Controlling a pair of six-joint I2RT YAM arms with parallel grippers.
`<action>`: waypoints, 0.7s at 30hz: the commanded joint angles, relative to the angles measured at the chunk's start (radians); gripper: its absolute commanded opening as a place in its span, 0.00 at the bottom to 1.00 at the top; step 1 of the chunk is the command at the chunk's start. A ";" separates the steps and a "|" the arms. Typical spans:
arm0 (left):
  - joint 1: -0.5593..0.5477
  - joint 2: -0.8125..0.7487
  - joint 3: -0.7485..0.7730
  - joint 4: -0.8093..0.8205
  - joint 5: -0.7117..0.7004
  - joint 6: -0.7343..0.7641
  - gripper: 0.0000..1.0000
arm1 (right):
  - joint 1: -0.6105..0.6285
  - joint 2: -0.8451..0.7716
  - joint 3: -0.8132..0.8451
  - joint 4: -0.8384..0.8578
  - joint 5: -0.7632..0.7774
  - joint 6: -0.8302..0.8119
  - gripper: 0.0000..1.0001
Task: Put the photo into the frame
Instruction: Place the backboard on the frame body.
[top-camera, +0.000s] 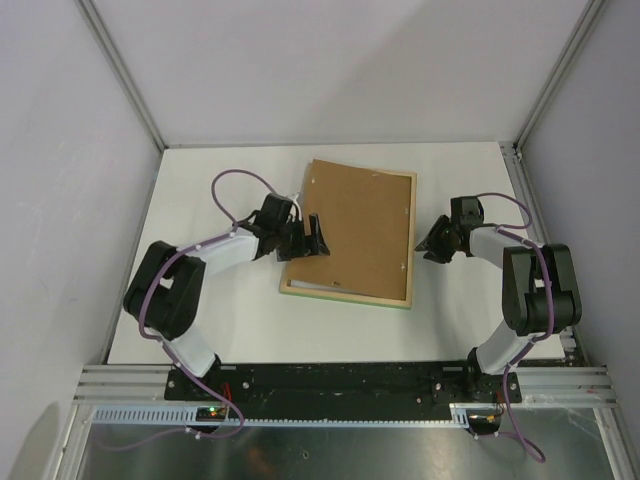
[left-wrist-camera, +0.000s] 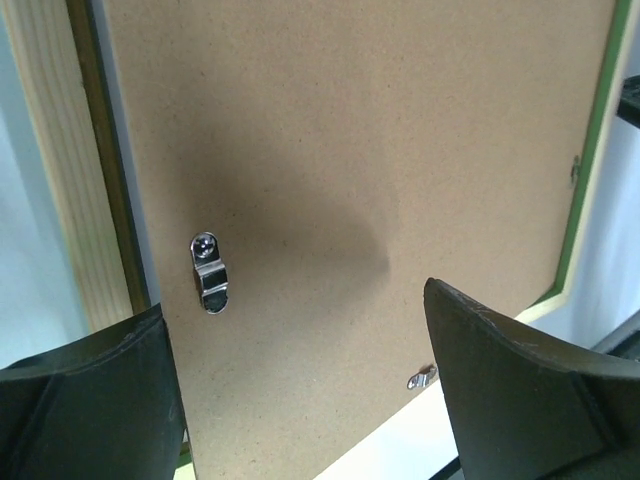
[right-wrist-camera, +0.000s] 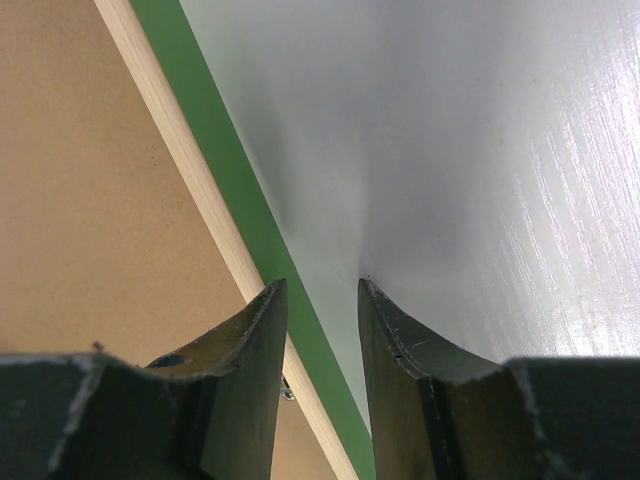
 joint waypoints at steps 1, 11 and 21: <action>-0.034 0.005 0.083 -0.088 -0.131 0.076 0.90 | -0.003 0.007 0.026 0.027 -0.029 -0.009 0.40; -0.136 0.053 0.223 -0.221 -0.341 0.165 0.96 | -0.009 0.010 0.026 0.030 -0.035 -0.015 0.40; -0.225 0.109 0.323 -0.335 -0.554 0.222 0.98 | -0.020 -0.009 0.026 0.021 -0.033 -0.026 0.40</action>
